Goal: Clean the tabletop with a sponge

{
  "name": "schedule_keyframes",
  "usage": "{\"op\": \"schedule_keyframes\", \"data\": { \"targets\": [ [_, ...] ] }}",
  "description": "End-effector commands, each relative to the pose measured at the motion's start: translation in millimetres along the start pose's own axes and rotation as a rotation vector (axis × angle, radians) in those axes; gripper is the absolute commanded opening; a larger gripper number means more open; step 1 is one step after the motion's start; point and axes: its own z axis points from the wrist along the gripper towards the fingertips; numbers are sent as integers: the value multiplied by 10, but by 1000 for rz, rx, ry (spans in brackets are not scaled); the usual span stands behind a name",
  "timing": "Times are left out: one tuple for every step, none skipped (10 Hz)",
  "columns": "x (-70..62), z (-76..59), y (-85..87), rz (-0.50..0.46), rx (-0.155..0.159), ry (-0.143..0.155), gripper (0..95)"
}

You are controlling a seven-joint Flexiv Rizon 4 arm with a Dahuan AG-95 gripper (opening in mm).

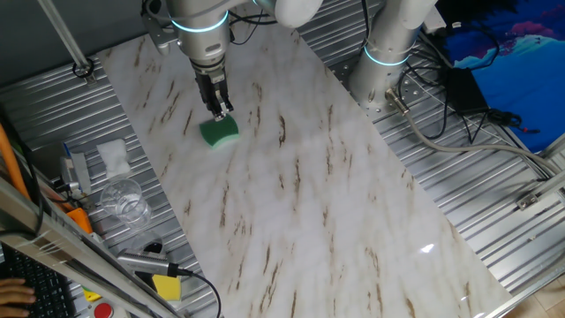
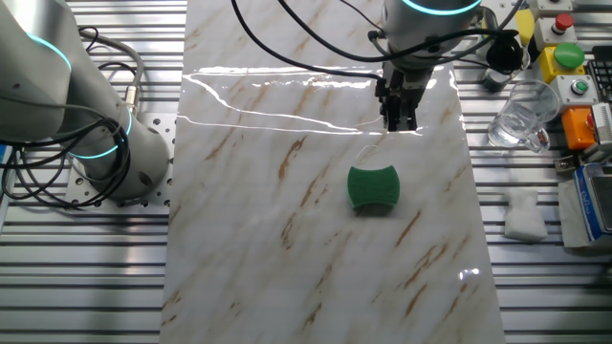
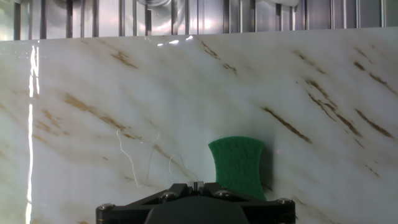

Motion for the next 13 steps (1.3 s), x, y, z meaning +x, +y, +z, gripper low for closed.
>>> {"op": "schedule_keyframes", "data": {
  "targets": [
    [-3,-1,0,0,1,1,0],
    [-3,-1,0,0,1,1,0],
    [-3,-1,0,0,1,1,0],
    [-3,-1,0,0,1,1,0],
    [-3,-1,0,0,1,1,0],
    [-3,-1,0,0,1,1,0],
    [-3,-1,0,0,1,1,0],
    [-3,-1,0,0,1,1,0],
    [-3,-1,0,-2,1,1,0],
    [-2,-1,0,-4,1,1,0],
    [-2,0,0,-21,1,1,0],
    [-2,0,0,-19,0,1,0],
    [-2,-2,0,-71,-2,0,0]
  ]
}}
